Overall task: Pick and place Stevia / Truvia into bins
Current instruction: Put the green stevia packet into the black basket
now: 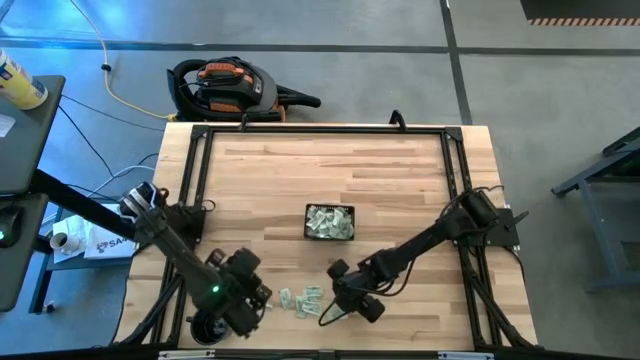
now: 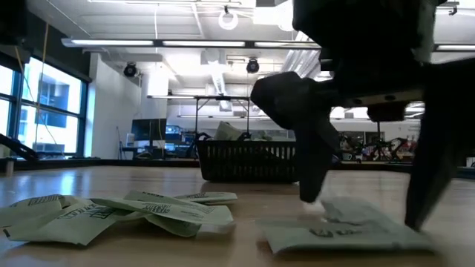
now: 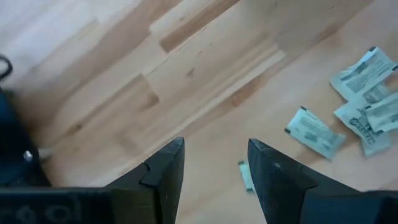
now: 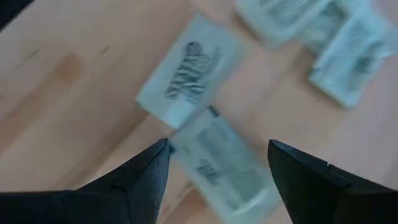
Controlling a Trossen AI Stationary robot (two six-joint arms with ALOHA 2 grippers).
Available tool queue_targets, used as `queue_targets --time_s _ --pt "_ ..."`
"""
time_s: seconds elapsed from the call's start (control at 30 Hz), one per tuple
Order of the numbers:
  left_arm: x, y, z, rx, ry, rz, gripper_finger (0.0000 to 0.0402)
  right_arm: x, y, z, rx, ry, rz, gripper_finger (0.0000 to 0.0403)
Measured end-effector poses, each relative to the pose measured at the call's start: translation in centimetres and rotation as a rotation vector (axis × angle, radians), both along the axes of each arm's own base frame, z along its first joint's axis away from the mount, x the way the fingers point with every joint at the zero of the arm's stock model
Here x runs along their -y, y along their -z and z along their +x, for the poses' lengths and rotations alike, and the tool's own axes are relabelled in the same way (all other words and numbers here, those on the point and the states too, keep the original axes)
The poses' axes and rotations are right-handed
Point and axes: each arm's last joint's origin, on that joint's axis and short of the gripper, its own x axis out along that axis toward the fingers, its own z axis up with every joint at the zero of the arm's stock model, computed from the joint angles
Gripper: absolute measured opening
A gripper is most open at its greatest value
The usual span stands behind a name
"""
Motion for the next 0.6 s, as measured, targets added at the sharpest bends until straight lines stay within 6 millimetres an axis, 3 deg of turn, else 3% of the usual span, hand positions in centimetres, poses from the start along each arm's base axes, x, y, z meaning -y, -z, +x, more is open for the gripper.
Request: queue_targets --time_s 0.13,0.3,0.47,0.6 --pt "0.9 0.0 -1.0 0.021 -0.046 -0.015 0.021 0.3 1.5 -0.2 -0.06 0.021 -0.069 0.0233" --pt "1.1 -0.1 -1.9 0.001 -0.06 0.008 0.0204 1.1 2.1 -0.2 -0.116 0.075 -0.097 0.0138" --pt "0.8 -0.1 -2.3 -0.03 -0.06 0.044 0.0198 3.5 0.5 -0.4 -0.157 0.241 -0.13 0.0019" --pt "0.7 1.1 -2.4 -0.037 -0.061 0.056 0.0198 5.5 -2.8 -1.1 -0.098 0.399 -0.203 0.0023"
